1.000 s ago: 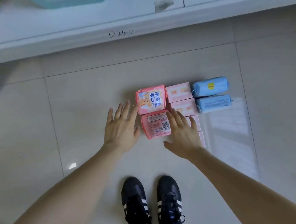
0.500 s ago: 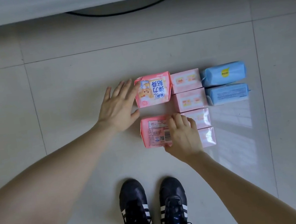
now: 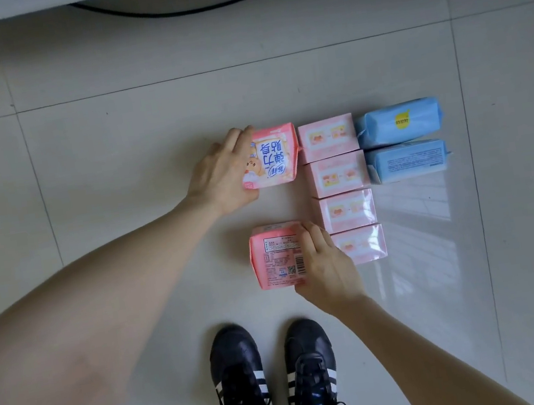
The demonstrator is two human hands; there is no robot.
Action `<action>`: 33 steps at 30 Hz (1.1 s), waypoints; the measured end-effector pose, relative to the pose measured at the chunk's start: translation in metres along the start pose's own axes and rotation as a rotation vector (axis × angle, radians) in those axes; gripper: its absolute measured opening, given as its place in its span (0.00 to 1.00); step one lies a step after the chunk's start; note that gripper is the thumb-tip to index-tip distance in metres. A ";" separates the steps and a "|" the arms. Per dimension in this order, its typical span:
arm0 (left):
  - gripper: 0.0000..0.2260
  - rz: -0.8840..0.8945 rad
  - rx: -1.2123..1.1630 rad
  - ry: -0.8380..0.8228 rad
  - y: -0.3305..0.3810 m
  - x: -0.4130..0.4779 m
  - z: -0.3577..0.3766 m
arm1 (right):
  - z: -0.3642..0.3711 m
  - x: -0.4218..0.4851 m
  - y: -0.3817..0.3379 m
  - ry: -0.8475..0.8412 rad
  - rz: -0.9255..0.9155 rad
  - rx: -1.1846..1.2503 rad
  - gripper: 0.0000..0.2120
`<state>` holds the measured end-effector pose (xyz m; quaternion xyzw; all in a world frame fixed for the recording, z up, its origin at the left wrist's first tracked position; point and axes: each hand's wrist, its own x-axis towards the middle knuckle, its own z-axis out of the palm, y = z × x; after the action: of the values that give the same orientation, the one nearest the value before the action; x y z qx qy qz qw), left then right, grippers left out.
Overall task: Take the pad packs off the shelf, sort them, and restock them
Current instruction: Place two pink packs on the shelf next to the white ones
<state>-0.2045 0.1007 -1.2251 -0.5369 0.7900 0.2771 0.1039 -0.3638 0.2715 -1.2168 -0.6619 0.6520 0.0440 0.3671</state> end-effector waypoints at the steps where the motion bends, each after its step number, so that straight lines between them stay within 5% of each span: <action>1: 0.40 -0.009 -0.004 0.001 -0.002 -0.003 -0.002 | -0.001 -0.001 0.001 -0.004 -0.001 0.007 0.36; 17: 0.38 -0.127 -0.052 0.081 0.009 -0.086 -0.083 | -0.078 -0.058 -0.033 0.002 0.095 0.092 0.34; 33: 0.38 -0.211 -0.124 0.237 0.082 -0.237 -0.249 | -0.247 -0.175 -0.102 0.105 0.076 0.113 0.37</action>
<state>-0.1505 0.1734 -0.8839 -0.6513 0.7173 0.2476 0.0051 -0.4024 0.2702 -0.8997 -0.6162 0.6966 -0.0136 0.3672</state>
